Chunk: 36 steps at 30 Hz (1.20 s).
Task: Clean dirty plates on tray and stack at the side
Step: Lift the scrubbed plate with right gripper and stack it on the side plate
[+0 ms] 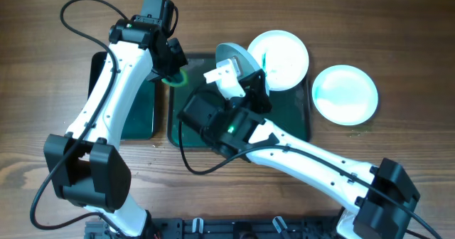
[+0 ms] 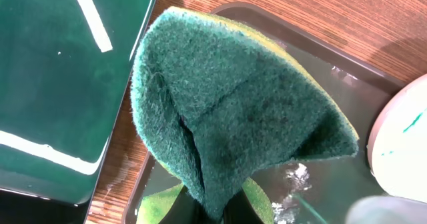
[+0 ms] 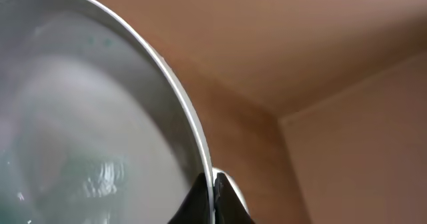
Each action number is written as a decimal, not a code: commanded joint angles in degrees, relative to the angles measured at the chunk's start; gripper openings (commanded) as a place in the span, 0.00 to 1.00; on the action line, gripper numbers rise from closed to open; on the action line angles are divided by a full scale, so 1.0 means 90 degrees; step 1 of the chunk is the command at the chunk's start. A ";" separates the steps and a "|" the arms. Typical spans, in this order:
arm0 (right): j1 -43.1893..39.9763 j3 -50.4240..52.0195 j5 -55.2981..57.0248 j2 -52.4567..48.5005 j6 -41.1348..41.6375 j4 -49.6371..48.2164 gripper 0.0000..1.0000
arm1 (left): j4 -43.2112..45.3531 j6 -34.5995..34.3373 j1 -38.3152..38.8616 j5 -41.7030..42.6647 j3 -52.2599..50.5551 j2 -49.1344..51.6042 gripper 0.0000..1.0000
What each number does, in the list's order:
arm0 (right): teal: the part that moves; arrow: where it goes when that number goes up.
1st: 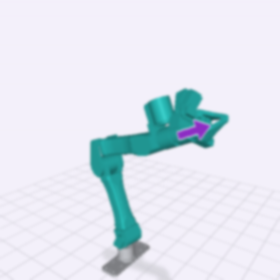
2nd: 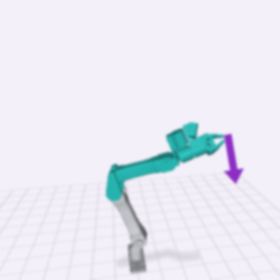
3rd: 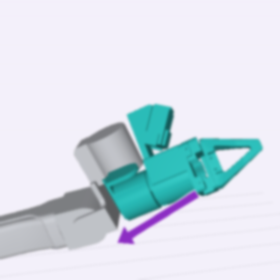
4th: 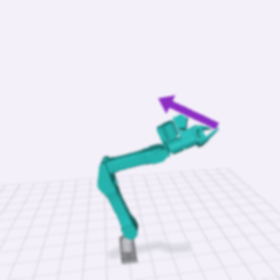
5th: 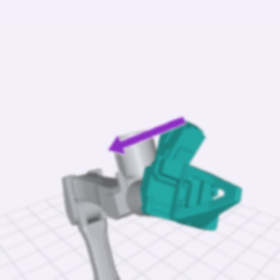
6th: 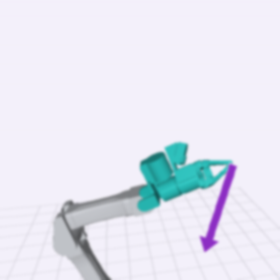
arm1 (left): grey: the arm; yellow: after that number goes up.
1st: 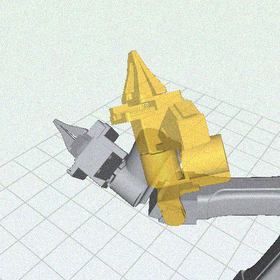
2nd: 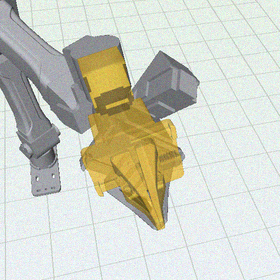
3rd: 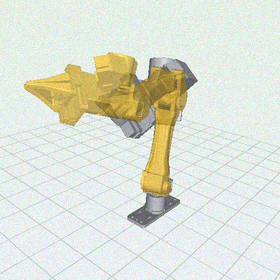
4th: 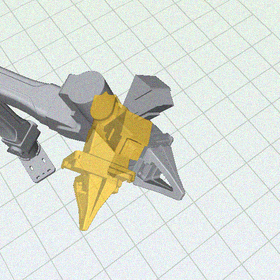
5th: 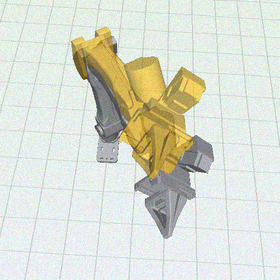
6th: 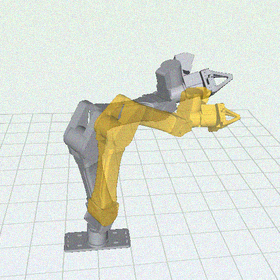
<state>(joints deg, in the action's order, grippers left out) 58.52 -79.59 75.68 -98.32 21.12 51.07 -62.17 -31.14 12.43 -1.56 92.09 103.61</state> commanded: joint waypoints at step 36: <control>-0.7652 0.0078 -0.9255 0.0440 -0.0223 0.0631 0.04 | -0.0002 0.0097 0.0024 0.0056 0.0053 -0.0012 0.04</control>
<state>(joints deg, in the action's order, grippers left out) -3.70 -79.59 -8.97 -96.23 19.77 55.79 -62.19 -31.14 12.43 -1.56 92.09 103.61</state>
